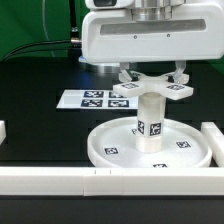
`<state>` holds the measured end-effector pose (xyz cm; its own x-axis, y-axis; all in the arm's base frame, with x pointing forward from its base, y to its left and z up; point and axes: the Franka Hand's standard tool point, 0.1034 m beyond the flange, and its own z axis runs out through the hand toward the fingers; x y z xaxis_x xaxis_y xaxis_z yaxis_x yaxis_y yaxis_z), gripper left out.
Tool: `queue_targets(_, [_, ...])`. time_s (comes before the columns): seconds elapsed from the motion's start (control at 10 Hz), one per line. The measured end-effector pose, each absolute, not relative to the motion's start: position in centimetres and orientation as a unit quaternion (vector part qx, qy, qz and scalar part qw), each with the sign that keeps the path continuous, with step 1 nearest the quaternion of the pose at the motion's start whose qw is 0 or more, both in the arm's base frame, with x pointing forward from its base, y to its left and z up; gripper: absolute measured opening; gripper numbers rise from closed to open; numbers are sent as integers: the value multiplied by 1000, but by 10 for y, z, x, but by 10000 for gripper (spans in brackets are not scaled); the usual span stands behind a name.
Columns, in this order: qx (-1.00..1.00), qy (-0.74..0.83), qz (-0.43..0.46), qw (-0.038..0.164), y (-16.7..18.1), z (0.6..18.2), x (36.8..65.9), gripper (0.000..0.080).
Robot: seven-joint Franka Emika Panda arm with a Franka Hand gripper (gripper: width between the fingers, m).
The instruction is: Assemble round table
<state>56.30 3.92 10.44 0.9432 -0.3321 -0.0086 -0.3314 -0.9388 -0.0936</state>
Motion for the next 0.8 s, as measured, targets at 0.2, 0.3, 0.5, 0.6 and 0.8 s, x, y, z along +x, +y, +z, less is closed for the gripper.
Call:
queue_targets(0.2, [-951, 302, -2, 59, 39, 104, 563, 450])
queue_targets(0.3, [-931, 359, -1, 67, 38, 104, 563, 450])
queue_targets(0.5, [-892, 446, -1, 74, 38, 104, 563, 450])
queue_targets(0.6, [-865, 497, 3, 73, 38, 104, 563, 450])
queue_targets(0.8, [-819, 569, 12, 74, 38, 104, 563, 450])
